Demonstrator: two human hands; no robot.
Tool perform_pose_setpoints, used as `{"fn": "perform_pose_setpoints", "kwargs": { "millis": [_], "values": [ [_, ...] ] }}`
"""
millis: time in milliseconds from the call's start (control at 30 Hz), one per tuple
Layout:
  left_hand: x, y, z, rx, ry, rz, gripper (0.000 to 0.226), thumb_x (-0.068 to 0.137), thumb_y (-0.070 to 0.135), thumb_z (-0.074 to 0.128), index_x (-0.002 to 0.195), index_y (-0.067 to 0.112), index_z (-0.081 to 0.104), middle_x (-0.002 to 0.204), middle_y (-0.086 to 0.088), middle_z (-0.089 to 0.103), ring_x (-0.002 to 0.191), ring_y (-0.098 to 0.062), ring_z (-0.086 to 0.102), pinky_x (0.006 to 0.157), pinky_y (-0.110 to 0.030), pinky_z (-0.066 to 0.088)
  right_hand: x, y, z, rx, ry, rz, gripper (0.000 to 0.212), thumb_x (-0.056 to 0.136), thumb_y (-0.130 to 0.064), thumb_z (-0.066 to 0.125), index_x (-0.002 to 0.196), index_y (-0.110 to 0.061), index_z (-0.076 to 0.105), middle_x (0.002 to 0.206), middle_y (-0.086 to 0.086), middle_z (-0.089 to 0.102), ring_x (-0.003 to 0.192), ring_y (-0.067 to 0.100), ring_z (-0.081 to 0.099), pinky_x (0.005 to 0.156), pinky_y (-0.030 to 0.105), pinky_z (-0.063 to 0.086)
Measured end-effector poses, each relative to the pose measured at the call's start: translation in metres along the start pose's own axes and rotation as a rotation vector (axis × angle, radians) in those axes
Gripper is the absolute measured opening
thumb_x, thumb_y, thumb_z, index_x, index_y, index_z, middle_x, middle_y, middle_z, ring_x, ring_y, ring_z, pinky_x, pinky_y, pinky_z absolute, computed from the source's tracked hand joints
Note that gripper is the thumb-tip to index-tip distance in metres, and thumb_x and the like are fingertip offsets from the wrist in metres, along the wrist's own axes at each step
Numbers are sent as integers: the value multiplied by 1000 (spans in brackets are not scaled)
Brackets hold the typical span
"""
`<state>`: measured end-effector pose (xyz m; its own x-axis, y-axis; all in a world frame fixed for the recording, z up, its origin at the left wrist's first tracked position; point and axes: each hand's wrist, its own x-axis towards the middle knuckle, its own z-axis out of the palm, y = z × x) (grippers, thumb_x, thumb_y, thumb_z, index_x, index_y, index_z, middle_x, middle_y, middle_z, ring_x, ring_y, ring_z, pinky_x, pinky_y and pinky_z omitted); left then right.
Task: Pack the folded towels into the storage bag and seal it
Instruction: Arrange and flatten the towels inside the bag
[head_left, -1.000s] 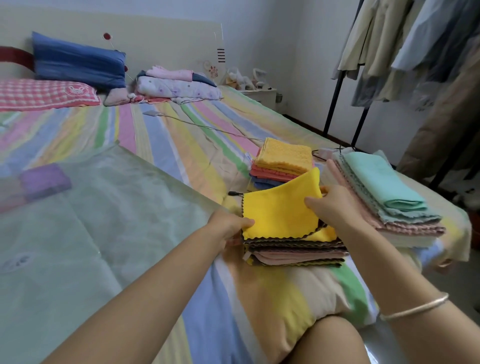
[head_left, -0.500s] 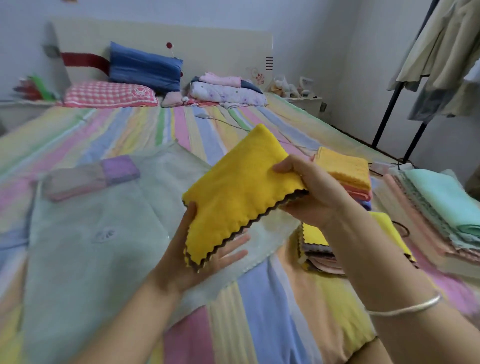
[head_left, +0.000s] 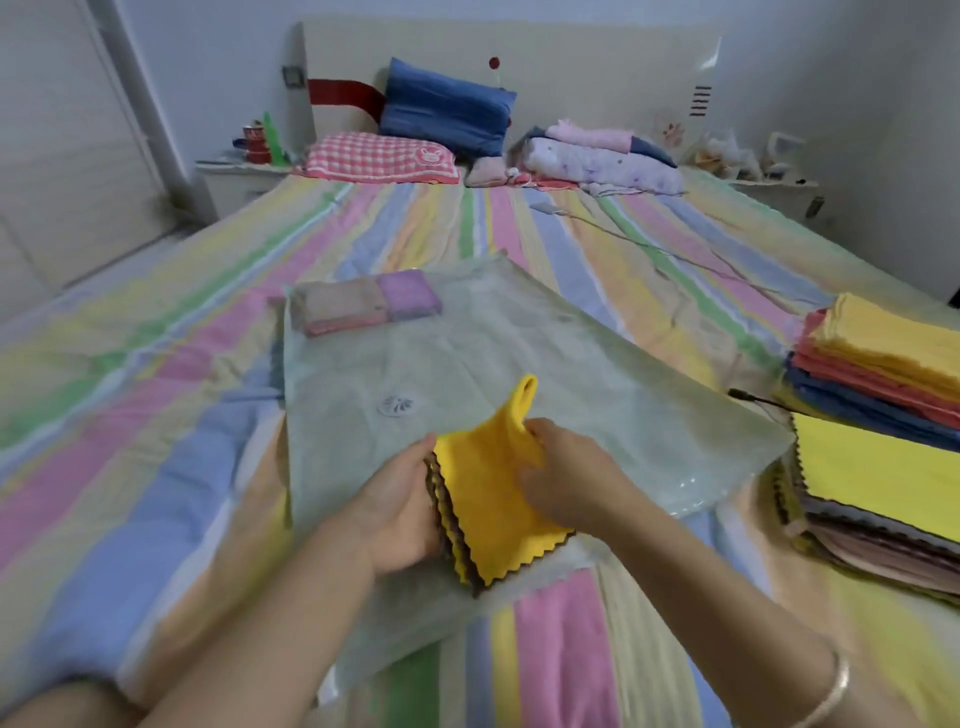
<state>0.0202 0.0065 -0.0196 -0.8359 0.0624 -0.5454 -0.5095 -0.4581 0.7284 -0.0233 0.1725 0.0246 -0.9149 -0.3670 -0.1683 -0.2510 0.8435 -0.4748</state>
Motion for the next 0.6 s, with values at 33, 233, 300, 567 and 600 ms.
{"fn": "perform_pose_setpoints", "kwargs": {
  "millis": [33, 233, 300, 567, 600],
  "values": [
    [-1, 1, 1, 18, -1, 1, 63, 99, 54, 25, 112, 9, 67, 106, -17, 72, 90, -29, 70, 80, -41, 49, -9, -12, 8, -44, -11, -47, 47, 91, -28, 46, 138, -22, 39, 132, 4, 51, 118, 28, 50, 92, 36, 45],
    [-3, 0, -5, 77, 17, -6, 76, 83, 71, 42, 122, 10, 63, 116, -14, 70, 109, -27, 65, 91, -42, 50, -33, -24, 40, -139, -69, -281, 53, 89, -24, 46, 141, -23, 38, 145, -2, 41, 134, 23, 37, 105, 34, 37],
    [-4, -3, -7, 91, 18, 3, 79, 74, 72, 49, 121, 10, 63, 117, -15, 69, 110, -28, 65, 91, -43, 50, -31, -14, 37, 15, -116, -266, 57, 89, -19, 47, 144, -29, 37, 145, -5, 45, 131, 19, 43, 104, 28, 37],
    [-3, -12, 3, 137, 70, 108, 73, 69, 66, 60, 122, 16, 63, 115, -10, 71, 106, -26, 67, 98, -45, 49, -33, 29, 20, 679, -70, -181, 45, 89, -35, 64, 132, -35, 51, 131, -21, 52, 120, -2, 52, 99, 18, 44],
    [-5, -9, 7, 150, 13, 82, 73, 75, 73, 50, 118, 17, 67, 114, -11, 71, 107, -27, 67, 98, -45, 49, -34, 32, 19, 675, -93, -148, 60, 81, -54, 67, 135, -37, 47, 133, -23, 51, 122, -1, 50, 102, 24, 44]
  ]
}}
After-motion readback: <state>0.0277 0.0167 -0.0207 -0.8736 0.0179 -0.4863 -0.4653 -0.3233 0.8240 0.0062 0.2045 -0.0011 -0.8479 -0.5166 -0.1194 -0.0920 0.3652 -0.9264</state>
